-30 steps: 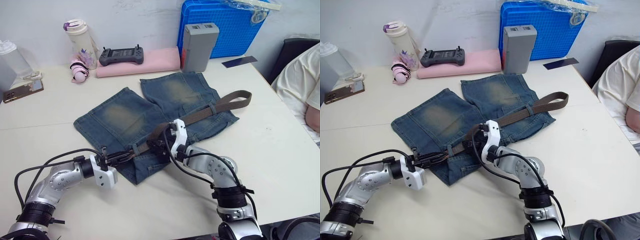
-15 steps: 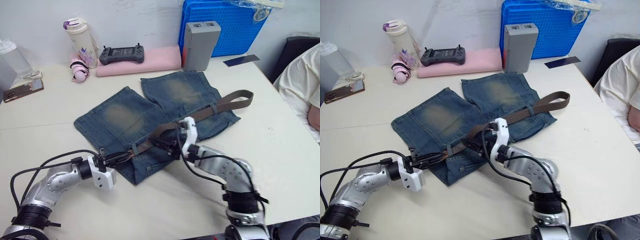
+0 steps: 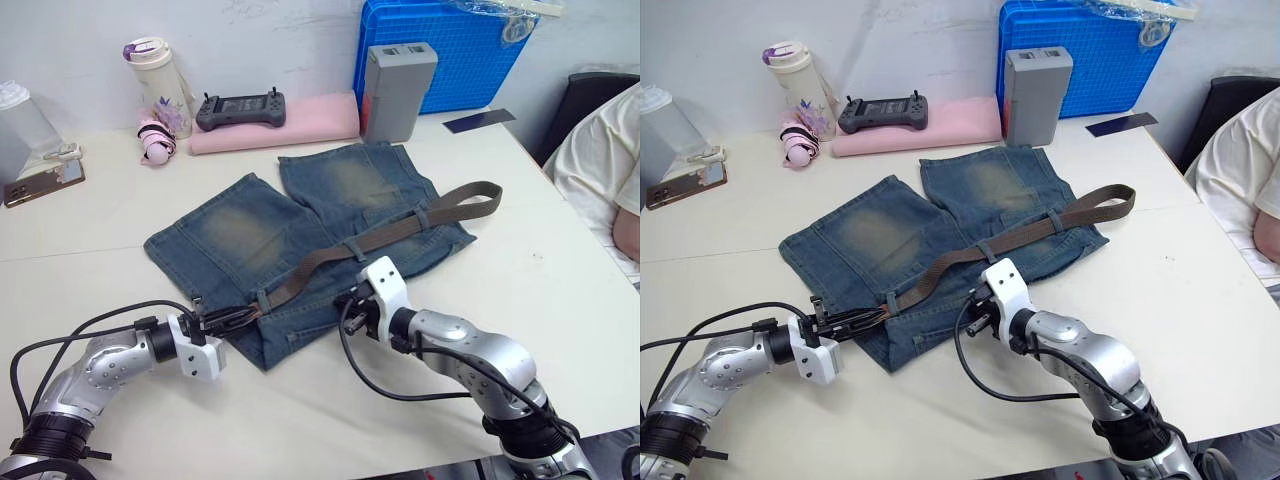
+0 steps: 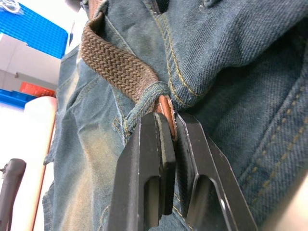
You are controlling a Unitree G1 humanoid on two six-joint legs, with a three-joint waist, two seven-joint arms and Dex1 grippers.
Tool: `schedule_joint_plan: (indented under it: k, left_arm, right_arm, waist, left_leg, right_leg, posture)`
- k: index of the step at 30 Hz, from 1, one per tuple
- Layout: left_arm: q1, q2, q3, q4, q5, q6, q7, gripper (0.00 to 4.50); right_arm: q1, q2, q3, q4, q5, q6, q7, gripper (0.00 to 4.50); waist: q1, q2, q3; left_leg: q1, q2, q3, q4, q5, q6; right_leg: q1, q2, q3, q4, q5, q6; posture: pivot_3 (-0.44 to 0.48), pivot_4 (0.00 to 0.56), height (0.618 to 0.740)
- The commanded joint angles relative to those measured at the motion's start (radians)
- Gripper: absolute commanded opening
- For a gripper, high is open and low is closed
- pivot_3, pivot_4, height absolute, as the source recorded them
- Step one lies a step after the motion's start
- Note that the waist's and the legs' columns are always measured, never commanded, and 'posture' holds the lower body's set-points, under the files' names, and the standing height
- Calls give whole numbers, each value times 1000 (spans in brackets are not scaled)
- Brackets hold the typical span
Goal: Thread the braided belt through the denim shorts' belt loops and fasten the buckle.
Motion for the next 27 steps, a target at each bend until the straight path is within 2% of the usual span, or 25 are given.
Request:
schedule_joint_plan:
  k: [1, 6, 8, 9, 10, 11, 12, 18, 19, 24, 27]
  left_arm:
    - [28, 34, 0, 13, -42, 18, -31, 0]
    - [46, 57, 18, 6, -121, 49, -65, 0]
    - [58, 67, 31, -3, -153, 70, -78, 888]
    - [65, 73, 37, -6, -159, 71, -81, 1027]
    - [76, 80, 47, -9, -162, 73, -83, 1483]
    - [87, 87, 56, -11, -161, 73, -82, 1574]
    - [99, 93, 63, -15, -158, 75, -80, 2089]
    - [106, 89, 69, -46, -156, 95, -82, 4275]
    - [102, 86, 69, -46, -154, 96, -82, 4394]
    - [96, 84, 69, -46, -150, 91, -89, 4394]
    - [94, 85, 61, -46, -132, 75, -92, 3529]
  right_arm:
    - [17, 5, 38, 56, -71, 18, -7, 25]
    - [18, 26, 38, 63, -105, 16, 9, 25]
    - [21, 38, 42, 67, -118, 15, 11, 0]
    - [22, 43, 44, 68, -122, 16, 12, 0]
    - [23, 47, 46, 69, -126, 16, 13, 0]
    - [23, 50, 46, 69, -129, 16, 14, 0]
    - [24, 53, 44, 70, -130, 15, 16, 0]
    - [21, 82, 43, 80, -140, 14, 15, 0]
    - [20, 86, 43, 82, -142, 13, 15, 0]
    - [20, 100, 41, 88, -156, 9, 22, 0]
    - [22, 107, 36, 90, -162, 8, 22, 0]
  waist:
    - [0, -1, -1]
    - [-2, -2, -1]
    - [-2, -2, -1]
    - [-2, -2, -1]
    - [-2, -2, -1]
    - [-2, -2, -1]
    - [-1, -2, -1]
    - [5, -4, -2]
    - [5, -4, -2]
    - [2, -4, -2]
    - [2, -4, -2]
  left_leg:
    - [0, 0, 0, 0, 0, 0]
    - [1, 0, 0, 0, 0, -1]
    - [1, 1, 0, 0, 0, -1]
    - [1, 1, 0, 0, 0, -1]
    - [1, 1, 0, 0, 0, -1]
    - [1, 1, 0, 0, 0, -1]
    - [1, 1, 0, 0, -1, -1]
    - [1, 0, -1, 1, -1, -1]
    - [2, 0, -1, 1, 0, -1]
    - [2, 0, -1, 1, -1, -1]
    - [2, 0, -1, 1, -1, -1]
  right_leg:
    - [0, 0, 0, 0, 0, 0]
    - [0, 1, 0, 1, 0, -1]
    - [0, 1, 0, 1, -1, -1]
    - [0, 1, 0, 1, -1, -1]
    - [0, 1, 0, 1, -1, -1]
    - [0, 1, 0, 1, -1, -1]
    - [0, 1, 0, 1, -1, -1]
    - [1, 1, 0, 1, -1, -2]
    - [1, 1, 0, 1, -1, -1]
    - [1, 1, 0, 1, -1, -2]
    - [1, 1, 0, 1, -1, -2]
  posture:
    - [0, 150, 676]
    - [0, 150, 676]
    - [0, 150, 676]
    - [0, 150, 676]
    - [0, 150, 676]
    - [0, 150, 676]
    - [0, 150, 676]
    - [0, 150, 676]
    - [0, 150, 676]
    - [0, 150, 676]
    - [0, 150, 676]
